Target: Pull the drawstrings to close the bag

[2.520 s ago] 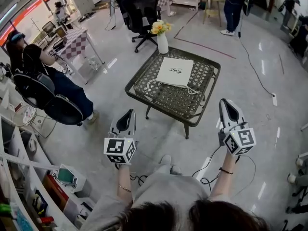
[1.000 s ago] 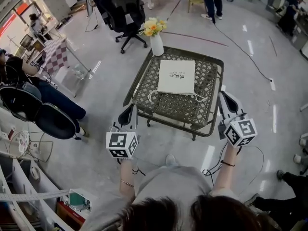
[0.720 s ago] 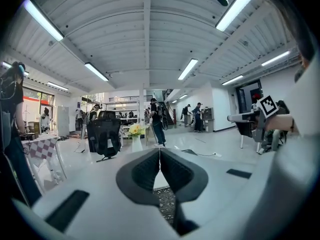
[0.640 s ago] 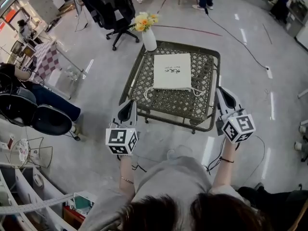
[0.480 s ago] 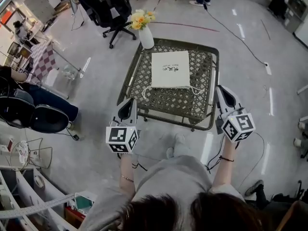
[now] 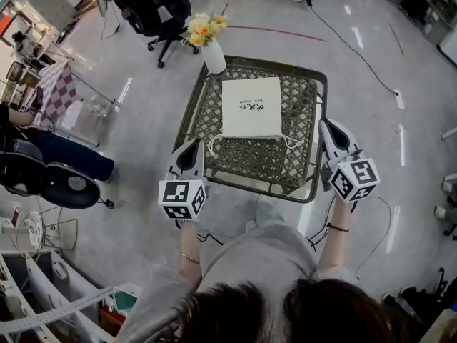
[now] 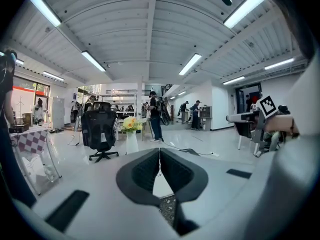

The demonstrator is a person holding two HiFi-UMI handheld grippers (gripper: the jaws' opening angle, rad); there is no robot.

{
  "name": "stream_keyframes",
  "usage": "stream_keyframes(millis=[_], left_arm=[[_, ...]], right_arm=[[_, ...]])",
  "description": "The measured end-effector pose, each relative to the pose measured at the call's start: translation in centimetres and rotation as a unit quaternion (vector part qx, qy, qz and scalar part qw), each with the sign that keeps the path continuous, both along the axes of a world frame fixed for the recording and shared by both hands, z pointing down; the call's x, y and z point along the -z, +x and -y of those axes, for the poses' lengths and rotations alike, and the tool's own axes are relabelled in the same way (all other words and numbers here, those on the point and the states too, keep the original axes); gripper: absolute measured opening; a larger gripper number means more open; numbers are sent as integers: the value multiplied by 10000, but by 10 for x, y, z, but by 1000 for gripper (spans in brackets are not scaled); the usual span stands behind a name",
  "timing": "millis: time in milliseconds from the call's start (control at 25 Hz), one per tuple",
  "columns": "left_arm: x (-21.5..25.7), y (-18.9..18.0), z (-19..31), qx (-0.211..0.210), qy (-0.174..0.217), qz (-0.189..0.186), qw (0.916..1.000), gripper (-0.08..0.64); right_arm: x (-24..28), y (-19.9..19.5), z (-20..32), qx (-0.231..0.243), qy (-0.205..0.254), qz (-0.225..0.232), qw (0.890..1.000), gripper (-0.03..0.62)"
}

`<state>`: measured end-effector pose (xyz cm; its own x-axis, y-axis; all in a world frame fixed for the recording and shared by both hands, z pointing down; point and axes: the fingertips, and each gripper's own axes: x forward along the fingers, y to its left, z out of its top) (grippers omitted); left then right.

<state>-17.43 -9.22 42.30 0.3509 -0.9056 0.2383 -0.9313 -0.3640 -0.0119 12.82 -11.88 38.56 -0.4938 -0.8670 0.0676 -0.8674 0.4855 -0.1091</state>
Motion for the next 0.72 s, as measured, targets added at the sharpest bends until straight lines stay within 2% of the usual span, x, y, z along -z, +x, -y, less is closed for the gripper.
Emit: stream_keyframes(millis=[280,720], left_arm=[[-5,7,39,42,-83,41,9999,26],[-21,12,74,172,-273,207,9993,26]], right_arm=[[-2,2,47,135,-33,27,9999,21],[-20,3,91,442,-251,-71,9987,21]])
